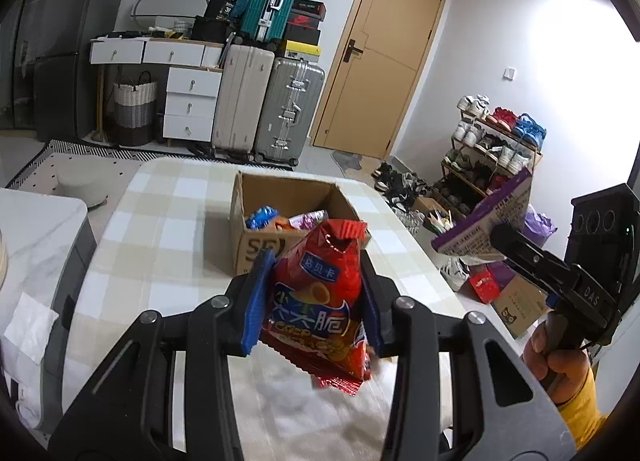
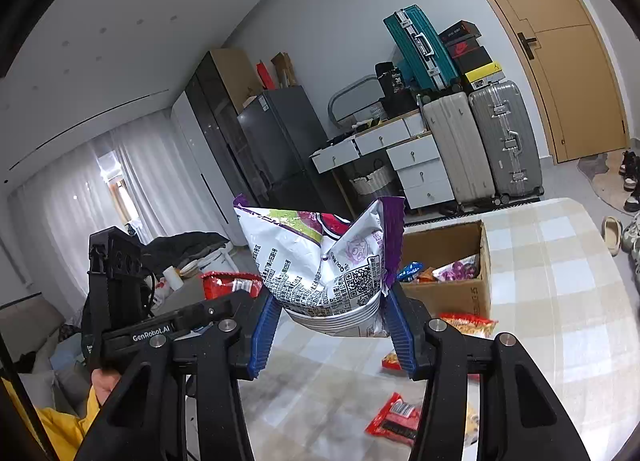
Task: Organize snacks
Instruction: 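Lift and carry the red chip bag and purple-white bag over the box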
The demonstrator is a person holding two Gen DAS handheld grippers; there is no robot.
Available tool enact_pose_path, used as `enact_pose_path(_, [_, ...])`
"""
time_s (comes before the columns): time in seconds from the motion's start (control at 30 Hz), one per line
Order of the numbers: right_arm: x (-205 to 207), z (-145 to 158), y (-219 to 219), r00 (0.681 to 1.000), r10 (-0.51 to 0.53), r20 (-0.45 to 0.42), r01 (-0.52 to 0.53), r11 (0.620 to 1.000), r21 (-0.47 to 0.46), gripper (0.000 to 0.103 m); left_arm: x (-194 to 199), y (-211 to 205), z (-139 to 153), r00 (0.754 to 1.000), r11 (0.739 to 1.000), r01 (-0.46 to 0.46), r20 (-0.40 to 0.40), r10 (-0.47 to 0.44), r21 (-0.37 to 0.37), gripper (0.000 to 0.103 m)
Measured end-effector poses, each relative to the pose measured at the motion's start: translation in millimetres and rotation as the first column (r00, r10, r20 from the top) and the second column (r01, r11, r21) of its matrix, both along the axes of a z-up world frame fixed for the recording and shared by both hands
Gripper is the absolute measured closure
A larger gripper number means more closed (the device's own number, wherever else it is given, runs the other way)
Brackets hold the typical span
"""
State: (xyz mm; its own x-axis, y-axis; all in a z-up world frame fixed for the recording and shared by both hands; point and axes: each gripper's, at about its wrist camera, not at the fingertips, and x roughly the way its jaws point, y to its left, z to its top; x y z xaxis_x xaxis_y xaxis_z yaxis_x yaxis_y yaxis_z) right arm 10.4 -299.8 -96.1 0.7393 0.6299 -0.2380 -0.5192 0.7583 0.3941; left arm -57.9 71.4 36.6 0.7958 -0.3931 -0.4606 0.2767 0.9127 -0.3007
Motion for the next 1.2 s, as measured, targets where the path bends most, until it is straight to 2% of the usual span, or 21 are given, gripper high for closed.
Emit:
enact_pose_path(0.4, [53,34,9,1.000,0.029,0.010,-0.028,0.998,-0.048,0.053,52,-7,33,0.999,1.000,-0.004,0.044,0.003,0.024,0.066])
enact_pose_path(0.53, [79,40,12,0.999,0.033,0.002,-0.033,0.998,-0.060,0.053,77,-18,45,0.998,1.000,0.003,0.059,-0.005,0.028,0.066])
enact_pose_path(0.7, [115,40,13,0.999,0.032,-0.027,-0.034,0.997,-0.069,0.053,123,-34,50,0.999,0.999,0.009,0.039,-0.010,0.037,0.066])
enact_pose_path(0.9, [163,31,19,0.996,0.032,-0.083,-0.039,0.995,-0.088,0.053,193,-56,35,0.999,0.998,0.024,-0.027,-0.022,0.051,0.066])
enact_pose_path(1.03, [194,15,22,0.991,0.015,-0.130,-0.030,0.993,-0.114,0.053,251,-66,11,0.996,0.998,0.028,-0.083,-0.024,0.053,0.066])
enact_pose_path(1.2, [230,-7,24,0.980,0.007,-0.199,-0.034,0.991,-0.130,0.053,303,-76,-26,0.986,0.997,0.037,-0.164,-0.026,0.062,0.066])
